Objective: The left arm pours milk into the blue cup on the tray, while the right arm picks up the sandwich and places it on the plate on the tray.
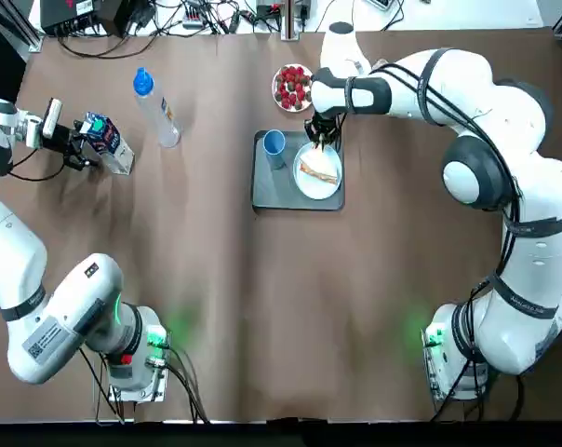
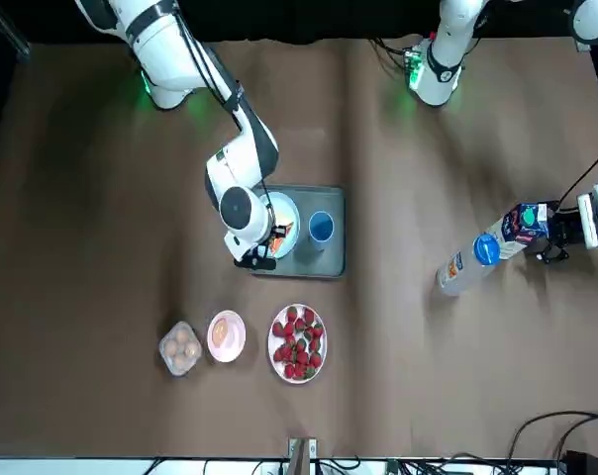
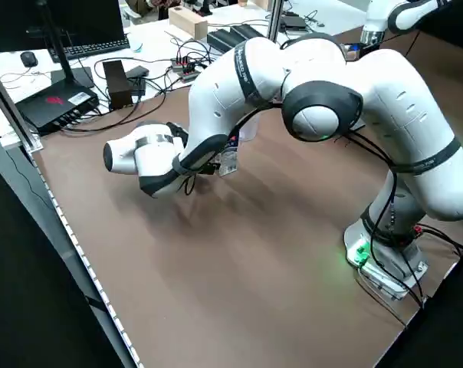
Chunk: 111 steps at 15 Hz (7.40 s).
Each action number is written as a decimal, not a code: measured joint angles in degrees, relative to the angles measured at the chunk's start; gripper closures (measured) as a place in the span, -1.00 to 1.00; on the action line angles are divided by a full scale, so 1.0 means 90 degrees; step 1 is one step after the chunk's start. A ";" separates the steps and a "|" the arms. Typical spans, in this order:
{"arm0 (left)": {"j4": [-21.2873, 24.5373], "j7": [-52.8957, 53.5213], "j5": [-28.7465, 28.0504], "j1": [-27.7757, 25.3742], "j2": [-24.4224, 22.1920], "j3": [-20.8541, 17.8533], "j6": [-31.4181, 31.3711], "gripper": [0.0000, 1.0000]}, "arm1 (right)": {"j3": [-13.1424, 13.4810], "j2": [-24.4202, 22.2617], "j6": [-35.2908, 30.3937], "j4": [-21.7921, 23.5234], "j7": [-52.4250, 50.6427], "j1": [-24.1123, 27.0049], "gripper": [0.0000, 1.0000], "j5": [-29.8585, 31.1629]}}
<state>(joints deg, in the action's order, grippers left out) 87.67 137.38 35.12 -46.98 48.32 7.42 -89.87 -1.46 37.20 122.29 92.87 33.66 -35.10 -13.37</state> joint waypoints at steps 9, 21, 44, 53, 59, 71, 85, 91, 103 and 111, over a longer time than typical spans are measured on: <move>0.0089 0.0176 0.0537 0.0043 0.0114 0.0051 0.0000 -0.99 | 0.0060 0.0010 0.0007 -0.0038 -0.0003 0.0003 0.02 0.0000; 0.0514 0.0236 0.0748 0.0101 0.0114 0.0443 0.0162 -0.99 | 0.0248 -0.0977 -0.1618 -0.0598 -0.1803 0.1445 0.02 0.0245; 0.0109 -0.1818 0.0076 0.0231 -0.2885 0.1066 0.1127 -0.15 | 0.0239 -0.4105 -0.3781 -0.0663 -0.4229 0.3710 -1.00 0.1114; 0.0520 -0.5389 -0.1034 0.2496 -0.4919 0.1182 0.0818 -0.12 | 0.0235 -0.4105 -0.3679 -0.0581 -0.4229 0.3779 -1.00 0.1116; 0.1874 -0.7067 -0.1964 0.4354 -0.5165 0.1201 -0.1104 -0.10 | 0.0235 -0.4105 -0.3670 -0.0573 -0.4229 0.3783 -1.00 0.1177; 0.2300 -0.9737 -0.4491 0.6622 -0.3992 0.1213 -0.2621 -0.10 | 0.0194 -0.4105 -0.3571 -0.0569 -0.4229 0.3783 -1.00 0.1498; 0.1941 -1.1271 -0.6019 0.7615 -0.3021 0.1212 -0.2679 -0.07 | 0.0203 -0.4105 -0.3577 -0.0538 -0.4226 0.3790 -1.00 0.1498; 0.1701 -1.1291 -0.6020 0.7683 -0.2954 0.1211 -0.2661 -0.07 | 0.0193 -0.4105 -0.3582 -0.0531 -0.4069 0.3793 -1.00 0.1498; 0.0785 -1.1294 -0.6007 0.7493 -0.2860 0.1135 -0.1929 -0.07 | 0.0150 -0.4112 -0.3794 -0.0533 -0.4061 0.3789 -1.00 0.1506; 0.0262 -0.8941 -0.3962 0.4629 -0.4276 0.1576 0.0000 -0.12 | 0.0171 -0.4114 -0.3785 -0.0535 -0.4053 0.3795 -1.00 0.1512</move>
<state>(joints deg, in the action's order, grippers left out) 90.03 56.91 -0.54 -5.32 9.83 21.60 -89.88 0.08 0.17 88.23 88.05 -2.82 -0.95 0.24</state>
